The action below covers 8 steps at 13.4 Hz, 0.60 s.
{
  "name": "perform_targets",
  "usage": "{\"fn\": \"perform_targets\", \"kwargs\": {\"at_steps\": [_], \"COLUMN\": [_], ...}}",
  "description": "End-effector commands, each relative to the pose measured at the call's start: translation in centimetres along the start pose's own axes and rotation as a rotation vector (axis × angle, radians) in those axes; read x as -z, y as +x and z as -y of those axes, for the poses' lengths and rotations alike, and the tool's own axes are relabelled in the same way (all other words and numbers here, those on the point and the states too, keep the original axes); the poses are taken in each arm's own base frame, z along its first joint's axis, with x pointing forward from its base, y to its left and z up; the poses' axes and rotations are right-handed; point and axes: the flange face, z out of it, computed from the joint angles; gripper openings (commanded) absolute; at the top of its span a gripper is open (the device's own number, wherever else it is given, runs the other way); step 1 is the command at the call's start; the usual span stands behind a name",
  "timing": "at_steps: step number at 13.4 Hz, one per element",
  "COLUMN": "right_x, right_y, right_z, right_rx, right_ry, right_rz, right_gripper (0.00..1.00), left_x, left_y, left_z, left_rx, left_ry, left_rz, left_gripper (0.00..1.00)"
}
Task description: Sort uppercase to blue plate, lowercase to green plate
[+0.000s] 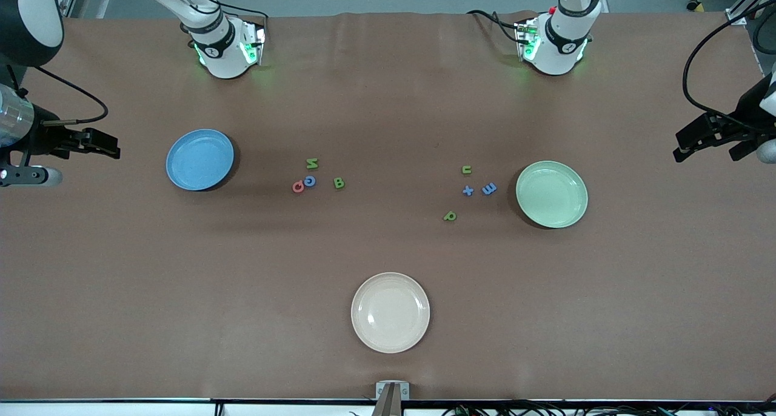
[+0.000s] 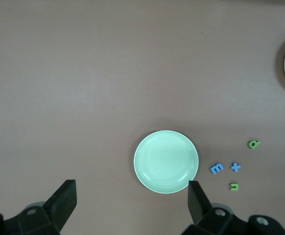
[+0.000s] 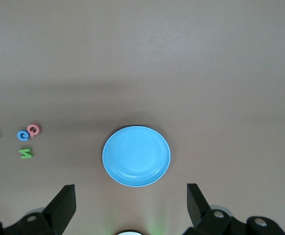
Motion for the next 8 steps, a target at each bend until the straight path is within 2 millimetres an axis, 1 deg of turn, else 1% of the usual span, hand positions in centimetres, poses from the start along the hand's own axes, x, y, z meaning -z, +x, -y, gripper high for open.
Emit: {"fn": "perform_targets", "kwargs": {"at_steps": [1,6,8], "right_x": [0.31,0.43,0.43], "right_y": [0.21,0.25,0.31], "right_z": [0.07,-0.2,-0.26], "right_rx": [-0.014,-0.02,-0.022], "right_ry": [-0.001,0.008,0.017], "right_rz": [0.002,-0.001,-0.003], "right_gripper": [1.0,1.0,1.0], "left_x": [0.33,-0.09,-0.65], "left_y": [0.07,-0.14,-0.48], "left_z": [-0.07,0.08,-0.68], "left_rx": [-0.008,0.016,0.003], "left_ry": [-0.013,-0.015,-0.015], "left_rz": [0.008,0.03,0.061], "left_gripper": [1.0,1.0,1.0]}}
